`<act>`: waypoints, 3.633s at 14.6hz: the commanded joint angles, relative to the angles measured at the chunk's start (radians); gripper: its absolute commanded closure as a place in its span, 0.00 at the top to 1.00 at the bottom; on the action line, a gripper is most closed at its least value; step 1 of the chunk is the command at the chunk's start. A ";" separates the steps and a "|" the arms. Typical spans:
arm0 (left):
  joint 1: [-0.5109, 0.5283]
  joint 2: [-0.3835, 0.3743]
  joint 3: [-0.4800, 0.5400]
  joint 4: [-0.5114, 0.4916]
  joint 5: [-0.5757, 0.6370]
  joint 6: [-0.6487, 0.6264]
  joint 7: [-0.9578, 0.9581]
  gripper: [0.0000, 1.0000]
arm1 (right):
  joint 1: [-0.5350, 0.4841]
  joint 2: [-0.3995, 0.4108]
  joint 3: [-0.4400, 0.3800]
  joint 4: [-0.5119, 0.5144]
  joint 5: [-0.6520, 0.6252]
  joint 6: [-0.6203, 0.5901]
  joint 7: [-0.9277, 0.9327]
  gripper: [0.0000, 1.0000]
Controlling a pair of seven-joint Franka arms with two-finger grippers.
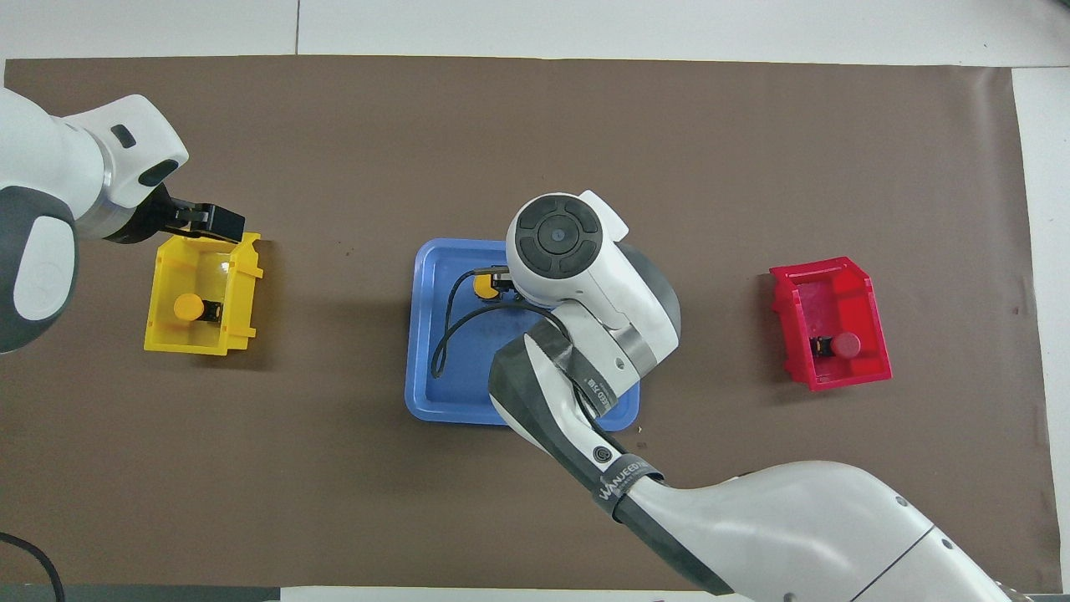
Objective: Sort red and yellow buttons by color
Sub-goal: 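Grasp the remaining red button on the tray with the right gripper, then carry the red button to the red bin while the left gripper grasps yellow, then drop the red button in the red bin while the left gripper carries yellow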
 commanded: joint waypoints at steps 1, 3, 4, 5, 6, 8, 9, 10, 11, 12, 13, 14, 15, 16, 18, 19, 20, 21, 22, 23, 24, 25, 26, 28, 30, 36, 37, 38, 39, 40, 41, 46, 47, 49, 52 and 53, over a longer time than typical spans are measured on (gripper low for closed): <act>0.014 -0.009 -0.008 -0.007 -0.006 0.015 -0.011 1.00 | -0.002 -0.016 0.003 -0.031 -0.024 0.021 0.011 0.67; 0.014 -0.008 -0.007 -0.006 -0.005 0.015 -0.010 1.00 | -0.002 -0.017 0.003 -0.033 -0.024 0.021 0.010 0.63; 0.014 -0.008 -0.003 -0.004 -0.005 0.012 -0.010 1.00 | -0.002 -0.016 0.004 -0.033 -0.024 0.021 0.010 0.60; 0.014 -0.008 -0.003 -0.006 -0.005 0.010 -0.010 1.00 | -0.002 -0.016 0.004 -0.033 -0.024 0.023 0.010 0.56; 0.016 -0.009 -0.003 -0.007 -0.005 0.012 -0.010 1.00 | 0.000 -0.016 0.004 -0.033 -0.024 0.029 0.010 0.49; 0.016 -0.009 -0.003 -0.007 -0.005 0.013 -0.010 1.00 | 0.008 -0.016 0.004 -0.033 -0.024 0.037 0.010 0.42; 0.016 -0.009 -0.003 -0.007 -0.005 0.013 -0.011 1.00 | 0.008 -0.016 0.004 -0.033 -0.024 0.043 0.010 0.38; 0.016 -0.009 -0.003 -0.007 -0.005 0.015 -0.017 1.00 | 0.009 -0.016 0.004 -0.033 -0.024 0.047 0.010 0.30; 0.015 -0.008 -0.003 -0.010 -0.005 0.016 -0.036 1.00 | 0.009 -0.016 0.003 -0.025 -0.024 0.037 0.005 0.24; 0.010 -0.008 -0.003 -0.024 -0.005 0.026 -0.059 1.00 | 0.003 -0.017 0.003 -0.013 -0.024 0.026 -0.001 0.22; -0.007 -0.008 -0.006 -0.041 -0.005 0.048 -0.094 1.00 | -0.009 -0.026 0.003 -0.010 -0.025 0.015 -0.012 0.22; -0.034 -0.002 -0.009 -0.045 -0.005 0.068 -0.144 1.00 | -0.035 -0.052 0.003 -0.011 -0.027 -0.009 -0.060 0.22; -0.068 0.009 -0.009 -0.047 -0.006 0.087 -0.192 1.00 | -0.078 -0.101 0.003 -0.026 -0.027 -0.046 -0.134 0.22; -0.094 0.021 -0.011 -0.047 -0.006 0.108 -0.227 1.00 | -0.128 -0.150 0.003 -0.042 -0.025 -0.092 -0.209 0.22; -0.198 0.085 -0.011 -0.049 -0.019 0.191 -0.342 1.00 | -0.223 -0.235 0.003 -0.076 -0.013 -0.188 -0.364 0.22; -0.246 0.116 -0.009 -0.049 -0.019 0.231 -0.423 1.00 | -0.280 -0.290 0.003 -0.126 -0.010 -0.207 -0.481 0.22; -0.281 0.142 -0.009 -0.047 -0.019 0.259 -0.473 1.00 | -0.328 -0.331 0.004 -0.176 -0.007 -0.203 -0.560 0.22; -0.313 0.159 -0.011 -0.047 -0.019 0.288 -0.502 1.00 | -0.384 -0.364 0.003 -0.218 0.018 -0.200 -0.640 0.22; -0.350 0.178 -0.011 -0.047 -0.019 0.314 -0.540 1.00 | -0.434 -0.379 0.003 -0.237 0.042 -0.200 -0.709 0.22; -0.373 0.191 -0.011 -0.044 -0.019 0.326 -0.572 1.00 | -0.489 -0.382 0.003 -0.250 0.050 -0.193 -0.775 0.22; -0.392 0.205 -0.012 -0.039 -0.020 0.334 -0.585 1.00 | -0.535 -0.388 0.003 -0.279 0.053 -0.162 -0.836 0.22; -0.410 0.218 -0.014 -0.036 -0.031 0.334 -0.588 1.00 | -0.570 -0.414 0.003 -0.342 0.059 -0.107 -0.902 0.22; -0.433 0.222 -0.014 -0.036 -0.051 0.335 -0.596 1.00 | -0.595 -0.430 0.003 -0.394 0.075 -0.050 -0.932 0.22; -0.450 0.251 -0.014 -0.036 -0.055 0.358 -0.608 1.00 | -0.626 -0.450 0.003 -0.453 0.090 0.007 -0.961 0.22; -0.459 0.255 -0.014 -0.041 -0.055 0.357 -0.625 1.00 | -0.641 -0.465 0.003 -0.487 0.092 0.014 -0.981 0.22; -0.478 0.255 -0.015 -0.045 -0.080 0.357 -0.724 0.12 | -0.652 -0.482 0.001 -0.602 0.108 0.165 -1.004 0.22; -0.478 0.255 -0.015 -0.049 -0.080 0.362 -0.731 0.02 | -0.646 -0.474 0.003 -0.616 0.111 0.193 -1.003 0.22; -0.478 0.256 -0.015 -0.047 -0.083 0.363 -0.732 0.02 | -0.644 -0.473 0.003 -0.629 0.113 0.219 -1.001 0.22; -0.478 0.258 -0.015 -0.044 -0.085 0.362 -0.734 0.02 | -0.643 -0.471 0.003 -0.648 0.113 0.239 -1.001 0.23; -0.478 0.258 -0.014 -0.039 -0.086 0.352 -0.735 0.02 | -0.643 -0.471 0.003 -0.663 0.113 0.256 -1.003 0.24; -0.478 0.258 -0.014 -0.032 -0.088 0.334 -0.738 0.02 | -0.643 -0.471 0.001 -0.666 0.113 0.262 -1.003 0.31; -0.386 0.184 0.000 0.088 -0.080 0.087 -0.697 0.02 | -0.644 -0.447 0.003 -0.560 0.113 0.139 -1.004 0.66; -0.313 0.160 0.000 0.082 -0.078 0.063 -0.604 0.02 | -0.641 -0.441 0.001 -0.501 0.113 0.073 -1.001 0.67; -0.146 0.155 -0.003 0.096 -0.078 0.032 -0.379 0.02 | -0.640 -0.448 0.003 -0.401 0.113 -0.058 -0.993 0.72; 0.057 0.165 -0.003 0.145 -0.083 0.030 -0.136 0.02 | -0.640 -0.465 0.003 -0.213 0.113 -0.300 -0.972 1.00; 0.101 0.170 -0.003 0.154 -0.085 0.035 -0.078 0.02 | -0.640 -0.464 0.003 -0.142 0.113 -0.381 -0.955 1.00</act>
